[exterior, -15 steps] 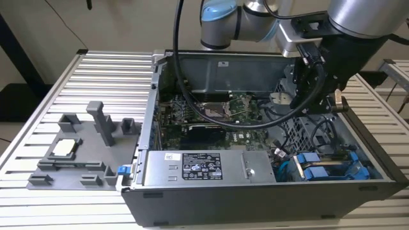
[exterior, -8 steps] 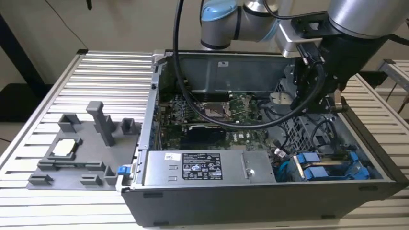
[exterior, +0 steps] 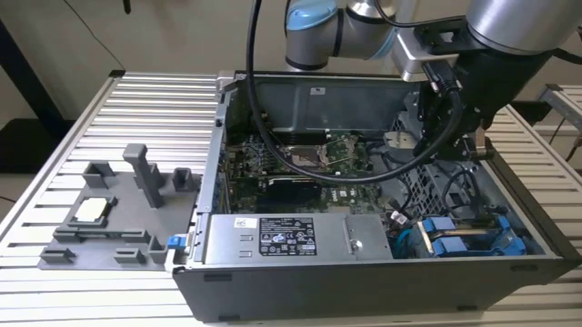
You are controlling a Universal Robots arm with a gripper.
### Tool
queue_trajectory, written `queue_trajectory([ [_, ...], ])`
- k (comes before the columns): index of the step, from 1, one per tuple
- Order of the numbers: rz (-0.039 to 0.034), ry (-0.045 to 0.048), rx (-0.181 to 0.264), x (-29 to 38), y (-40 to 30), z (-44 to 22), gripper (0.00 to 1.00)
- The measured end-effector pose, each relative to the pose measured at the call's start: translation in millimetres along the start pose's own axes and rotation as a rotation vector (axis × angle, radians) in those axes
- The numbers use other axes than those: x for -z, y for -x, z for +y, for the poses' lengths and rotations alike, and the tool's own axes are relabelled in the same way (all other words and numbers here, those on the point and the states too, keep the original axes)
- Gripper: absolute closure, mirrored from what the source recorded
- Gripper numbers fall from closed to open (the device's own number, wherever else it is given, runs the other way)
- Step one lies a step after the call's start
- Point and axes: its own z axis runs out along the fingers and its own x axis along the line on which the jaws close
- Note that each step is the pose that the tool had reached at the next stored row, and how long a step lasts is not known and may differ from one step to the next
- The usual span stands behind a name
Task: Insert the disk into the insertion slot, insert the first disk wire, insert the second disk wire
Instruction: 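Insert the first disk wire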
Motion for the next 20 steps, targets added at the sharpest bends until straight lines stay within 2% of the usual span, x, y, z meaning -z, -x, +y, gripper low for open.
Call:
queue_trajectory([
  [5, 0.0015, 0.0002, 0.000, -0.3, -0.4, -0.2, 0.84],
  [9, 0.0087, 0.0017, 0.000, -2.1, -3.9, -3.9, 0.84],
  [14, 0.0157, 0.0085, -0.001, -4.0, -11.5, -11.7, 0.84],
  [20, 0.0308, 0.0200, -0.002, -3.7, -23.6, -17.7, 0.84],
])
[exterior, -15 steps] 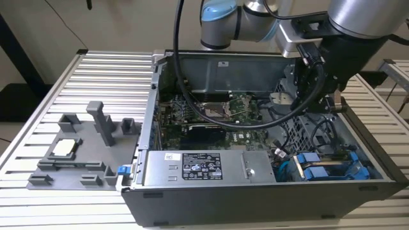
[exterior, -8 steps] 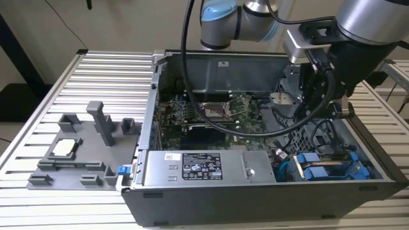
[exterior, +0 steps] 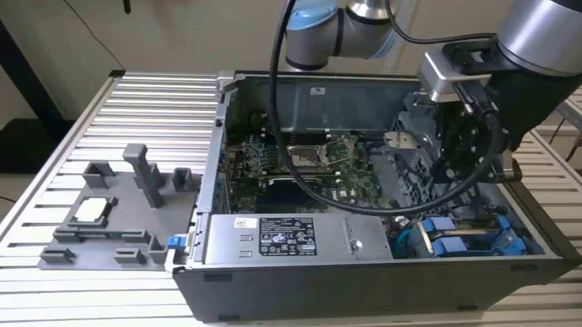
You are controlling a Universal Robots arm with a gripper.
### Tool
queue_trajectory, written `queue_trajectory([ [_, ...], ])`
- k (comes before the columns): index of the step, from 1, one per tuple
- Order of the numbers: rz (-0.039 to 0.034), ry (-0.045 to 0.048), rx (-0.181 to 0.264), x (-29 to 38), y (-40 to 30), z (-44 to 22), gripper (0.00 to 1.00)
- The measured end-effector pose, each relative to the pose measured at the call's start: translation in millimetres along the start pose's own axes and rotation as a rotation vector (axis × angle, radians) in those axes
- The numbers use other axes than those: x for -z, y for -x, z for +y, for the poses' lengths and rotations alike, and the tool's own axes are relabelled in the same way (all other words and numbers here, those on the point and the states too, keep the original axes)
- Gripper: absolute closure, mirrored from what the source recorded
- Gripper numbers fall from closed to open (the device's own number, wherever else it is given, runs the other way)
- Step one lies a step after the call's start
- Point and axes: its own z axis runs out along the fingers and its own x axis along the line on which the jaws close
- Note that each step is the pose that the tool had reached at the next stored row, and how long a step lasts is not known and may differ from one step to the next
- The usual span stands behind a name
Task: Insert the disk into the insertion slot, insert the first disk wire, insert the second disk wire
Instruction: 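Insert the first disk wire, then insert the second disk wire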
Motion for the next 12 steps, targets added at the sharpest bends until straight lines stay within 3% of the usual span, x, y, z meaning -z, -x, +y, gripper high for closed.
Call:
queue_trajectory([
  [7, 0.0207, 0.0103, -0.001, 1.3, -16.0, -4.7, 0.84],
  [12, 0.0279, 0.0226, -0.002, -0.3, -21.9, -14.1, 0.84],
])
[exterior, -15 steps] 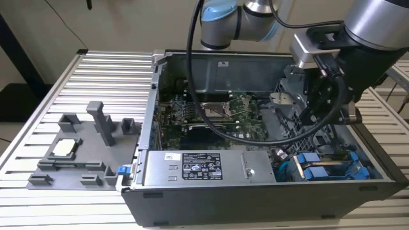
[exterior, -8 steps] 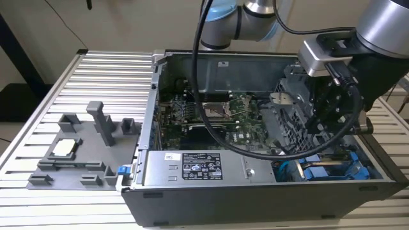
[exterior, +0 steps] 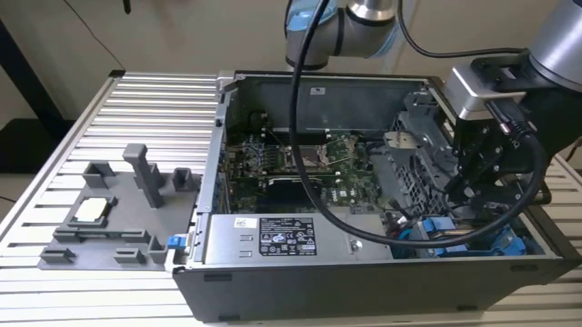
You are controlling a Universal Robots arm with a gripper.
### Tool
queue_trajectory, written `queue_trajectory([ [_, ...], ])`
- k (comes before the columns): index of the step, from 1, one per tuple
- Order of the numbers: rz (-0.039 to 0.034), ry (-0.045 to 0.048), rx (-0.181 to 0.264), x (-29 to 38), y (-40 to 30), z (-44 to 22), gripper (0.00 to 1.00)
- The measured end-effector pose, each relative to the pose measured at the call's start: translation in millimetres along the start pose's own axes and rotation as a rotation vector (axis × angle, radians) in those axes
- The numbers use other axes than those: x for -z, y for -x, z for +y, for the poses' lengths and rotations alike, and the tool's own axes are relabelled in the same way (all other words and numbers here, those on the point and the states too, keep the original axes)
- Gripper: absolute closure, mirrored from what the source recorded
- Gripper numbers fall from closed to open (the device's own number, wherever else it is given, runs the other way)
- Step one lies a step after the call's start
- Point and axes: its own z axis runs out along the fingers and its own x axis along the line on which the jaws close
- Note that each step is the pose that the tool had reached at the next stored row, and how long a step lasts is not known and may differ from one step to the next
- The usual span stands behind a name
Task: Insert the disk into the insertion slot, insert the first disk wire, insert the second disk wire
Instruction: 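Insert the second disk wire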
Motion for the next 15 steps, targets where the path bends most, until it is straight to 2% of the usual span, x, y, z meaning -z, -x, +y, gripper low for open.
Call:
queue_trajectory([
  [7, 0.0055, 0.0114, -0.001, -5.0, -2.6, -16.1, 0.84],
  [10, 0.0068, 0.0221, -0.002, -6.9, -3.5, -22.9, 0.84],
  [15, 0.0066, 0.0369, -0.004, -10.9, -5.9, -28.2, 0.84],
])
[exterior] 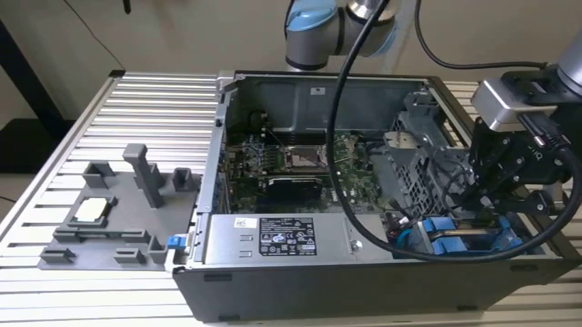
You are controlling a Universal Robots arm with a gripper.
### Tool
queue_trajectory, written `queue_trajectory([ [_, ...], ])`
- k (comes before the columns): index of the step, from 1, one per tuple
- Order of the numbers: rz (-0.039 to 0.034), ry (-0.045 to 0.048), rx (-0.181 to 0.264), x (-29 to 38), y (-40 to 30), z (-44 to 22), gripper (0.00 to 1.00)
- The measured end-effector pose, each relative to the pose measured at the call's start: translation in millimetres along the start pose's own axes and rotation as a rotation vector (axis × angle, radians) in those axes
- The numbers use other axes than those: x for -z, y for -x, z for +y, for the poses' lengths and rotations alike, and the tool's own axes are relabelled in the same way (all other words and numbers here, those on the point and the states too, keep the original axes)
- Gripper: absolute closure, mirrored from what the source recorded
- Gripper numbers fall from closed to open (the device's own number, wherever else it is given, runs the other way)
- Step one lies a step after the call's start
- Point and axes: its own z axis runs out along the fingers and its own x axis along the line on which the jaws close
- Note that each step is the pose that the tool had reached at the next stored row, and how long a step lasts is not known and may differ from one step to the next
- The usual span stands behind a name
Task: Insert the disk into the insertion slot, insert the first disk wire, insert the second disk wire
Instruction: 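Insert the second disk wire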
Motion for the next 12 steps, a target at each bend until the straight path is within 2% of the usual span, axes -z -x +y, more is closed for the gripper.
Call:
queue_trajectory([
  [4, 0.0001, 0.0080, -0.001, -2.1, -5.2, -1.7, 0.84],
  [8, 0.0003, 0.0076, -0.001, -4.1, -10.1, -1.9, 0.84],
  [12, 0.0004, 0.0018, 0.000, -5.5, -11.4, -1.9, 0.84],
])
